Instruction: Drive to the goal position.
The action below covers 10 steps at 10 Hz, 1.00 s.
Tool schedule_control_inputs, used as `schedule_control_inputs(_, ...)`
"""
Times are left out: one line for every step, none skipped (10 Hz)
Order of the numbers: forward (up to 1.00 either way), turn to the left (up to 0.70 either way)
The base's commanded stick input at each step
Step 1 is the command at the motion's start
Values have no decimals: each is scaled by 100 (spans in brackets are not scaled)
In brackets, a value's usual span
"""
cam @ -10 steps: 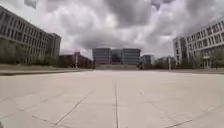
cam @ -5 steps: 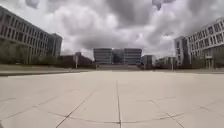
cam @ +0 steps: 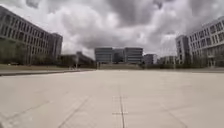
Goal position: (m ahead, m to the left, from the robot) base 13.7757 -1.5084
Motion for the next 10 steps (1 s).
schedule_control_inputs(100, 0)
schedule_control_inputs(100, 0)
schedule_control_inputs(100, 0)
schedule_control_inputs(100, -7)
schedule_control_inputs(100, -10)
schedule_control_inputs(100, -9)
schedule_control_inputs(100, -6)
schedule_control_inputs(100, -5)
schedule_control_inputs(100, -4)
schedule_control_inputs(100, -4)
